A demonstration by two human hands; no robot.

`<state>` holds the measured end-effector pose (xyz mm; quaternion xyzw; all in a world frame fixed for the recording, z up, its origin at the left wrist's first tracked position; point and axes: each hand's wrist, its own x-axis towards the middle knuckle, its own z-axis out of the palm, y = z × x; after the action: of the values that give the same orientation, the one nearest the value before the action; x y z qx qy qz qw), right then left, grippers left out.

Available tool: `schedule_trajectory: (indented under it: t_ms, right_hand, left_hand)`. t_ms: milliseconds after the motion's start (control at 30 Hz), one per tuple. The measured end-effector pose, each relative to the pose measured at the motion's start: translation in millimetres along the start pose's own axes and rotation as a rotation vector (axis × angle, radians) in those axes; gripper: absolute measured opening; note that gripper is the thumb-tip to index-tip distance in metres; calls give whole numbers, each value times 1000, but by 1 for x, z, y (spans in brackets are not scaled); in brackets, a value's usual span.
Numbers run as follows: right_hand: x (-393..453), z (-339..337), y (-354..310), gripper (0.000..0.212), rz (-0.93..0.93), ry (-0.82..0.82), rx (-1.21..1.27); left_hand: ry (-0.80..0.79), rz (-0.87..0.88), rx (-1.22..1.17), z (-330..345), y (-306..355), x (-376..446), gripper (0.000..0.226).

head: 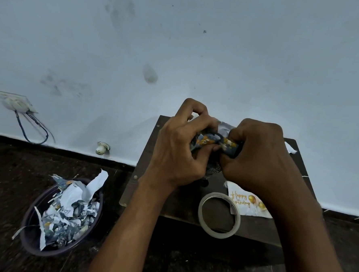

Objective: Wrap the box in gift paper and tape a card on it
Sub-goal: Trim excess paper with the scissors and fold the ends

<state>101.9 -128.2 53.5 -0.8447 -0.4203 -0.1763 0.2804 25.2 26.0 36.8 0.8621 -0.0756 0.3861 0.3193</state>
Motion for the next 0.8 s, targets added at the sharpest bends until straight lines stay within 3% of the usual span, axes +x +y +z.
schedule_trajectory:
  t_ms: [133, 367, 467, 600, 800]
  right_hand:
    - [-4, 4, -1, 17, 14, 71, 242]
    - [-16, 34, -7, 55, 297, 243, 716]
    - [-17, 45, -7, 47, 341, 275, 751]
    - [-16, 52, -11, 30, 334, 293, 673]
    - [-13, 55, -11, 27, 368, 320, 713]
  left_hand:
    - [67, -28, 4, 4, -4, 0, 16]
    - [93, -83, -87, 9, -9, -3, 21]
    - [98, -135, -182, 9, -11, -4, 22]
    - [94, -207, -312, 11, -9, -6, 44]
    - [158, -377, -555, 17, -12, -13, 55]
